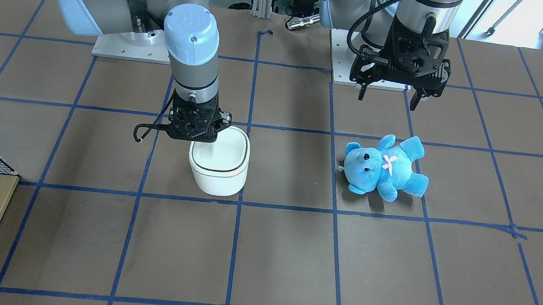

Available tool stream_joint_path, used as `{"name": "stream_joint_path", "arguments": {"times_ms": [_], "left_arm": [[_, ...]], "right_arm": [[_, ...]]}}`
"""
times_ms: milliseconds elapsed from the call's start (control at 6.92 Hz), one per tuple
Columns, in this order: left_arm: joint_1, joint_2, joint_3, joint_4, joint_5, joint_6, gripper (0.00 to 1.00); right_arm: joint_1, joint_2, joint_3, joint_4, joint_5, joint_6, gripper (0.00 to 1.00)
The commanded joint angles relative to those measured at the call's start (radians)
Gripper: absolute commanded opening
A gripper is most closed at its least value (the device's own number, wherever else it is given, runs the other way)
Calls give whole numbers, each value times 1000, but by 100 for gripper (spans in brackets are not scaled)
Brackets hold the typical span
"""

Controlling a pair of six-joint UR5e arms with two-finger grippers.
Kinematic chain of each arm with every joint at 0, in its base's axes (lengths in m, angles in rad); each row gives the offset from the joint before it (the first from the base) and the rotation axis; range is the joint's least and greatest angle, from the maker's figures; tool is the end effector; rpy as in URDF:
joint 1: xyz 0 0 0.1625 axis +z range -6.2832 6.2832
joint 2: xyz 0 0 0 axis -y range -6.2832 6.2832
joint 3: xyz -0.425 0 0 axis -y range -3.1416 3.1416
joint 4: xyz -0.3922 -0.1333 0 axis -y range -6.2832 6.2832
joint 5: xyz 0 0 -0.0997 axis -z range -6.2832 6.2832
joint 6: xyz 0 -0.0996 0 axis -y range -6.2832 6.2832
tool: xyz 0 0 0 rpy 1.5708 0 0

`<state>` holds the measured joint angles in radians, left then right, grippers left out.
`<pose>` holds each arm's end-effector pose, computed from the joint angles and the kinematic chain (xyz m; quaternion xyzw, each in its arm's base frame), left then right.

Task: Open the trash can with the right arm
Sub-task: 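Lower the right gripper onto the lid's edge farthest from the robot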

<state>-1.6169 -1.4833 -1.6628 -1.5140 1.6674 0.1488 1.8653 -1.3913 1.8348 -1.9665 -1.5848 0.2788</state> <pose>-0.1448 -0.4536 0.4903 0.0959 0.9939 -0.0236 0.0495 0.2786 -0.4641 0.3081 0.0080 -0.9997 -0.0209 0.0135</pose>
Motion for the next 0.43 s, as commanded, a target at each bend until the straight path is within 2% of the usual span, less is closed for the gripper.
{"name": "stream_joint_path", "arguments": {"times_ms": [0,289], "left_arm": [[0,0,1,0,0,0,100],[0,0,1,0,0,0,100]], "right_arm": [[-2,-12,-17,18,-6,-4,0],[-3,-63,-45,75,-38,-6,0]]}}
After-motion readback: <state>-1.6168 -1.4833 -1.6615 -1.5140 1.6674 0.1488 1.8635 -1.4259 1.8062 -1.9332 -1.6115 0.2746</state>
